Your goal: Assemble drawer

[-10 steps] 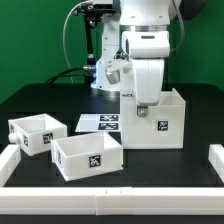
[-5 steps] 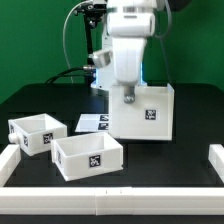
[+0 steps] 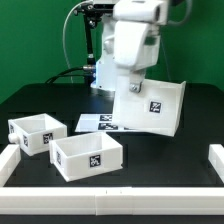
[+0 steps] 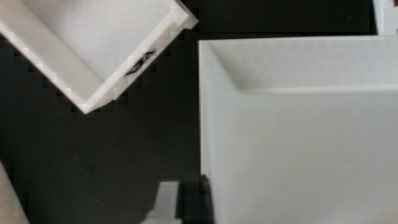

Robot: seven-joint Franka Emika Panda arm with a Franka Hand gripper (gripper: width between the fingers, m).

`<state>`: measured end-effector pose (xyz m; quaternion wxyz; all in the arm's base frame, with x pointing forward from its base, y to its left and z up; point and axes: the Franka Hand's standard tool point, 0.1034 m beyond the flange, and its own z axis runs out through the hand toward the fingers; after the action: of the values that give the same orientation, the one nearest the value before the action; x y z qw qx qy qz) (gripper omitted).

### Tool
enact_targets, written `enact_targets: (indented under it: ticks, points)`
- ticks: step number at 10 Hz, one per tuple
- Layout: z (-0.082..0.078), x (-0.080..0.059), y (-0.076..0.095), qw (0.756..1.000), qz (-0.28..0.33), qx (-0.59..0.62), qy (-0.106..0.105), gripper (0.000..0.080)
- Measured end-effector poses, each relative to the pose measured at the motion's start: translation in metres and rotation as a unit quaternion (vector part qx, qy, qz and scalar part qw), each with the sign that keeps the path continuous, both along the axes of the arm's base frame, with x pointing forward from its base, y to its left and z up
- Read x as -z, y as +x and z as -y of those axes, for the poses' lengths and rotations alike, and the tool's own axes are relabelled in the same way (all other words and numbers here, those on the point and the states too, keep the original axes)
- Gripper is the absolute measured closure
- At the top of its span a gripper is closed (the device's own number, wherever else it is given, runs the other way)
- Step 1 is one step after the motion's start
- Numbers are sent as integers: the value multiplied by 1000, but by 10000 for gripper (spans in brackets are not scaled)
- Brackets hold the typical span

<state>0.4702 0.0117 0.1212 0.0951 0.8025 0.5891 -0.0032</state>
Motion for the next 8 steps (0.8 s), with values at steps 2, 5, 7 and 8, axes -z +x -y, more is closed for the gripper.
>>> enact_targets:
  ticks: [2, 5, 7, 8]
  points:
    - [14, -17, -10, 993, 2, 8, -118, 768]
    - [17, -22, -16, 966, -22, 35, -257, 768]
    - [16, -23, -19, 943, -41, 62, -326, 768]
    - [7, -30, -14, 909, -40, 104, -401, 768]
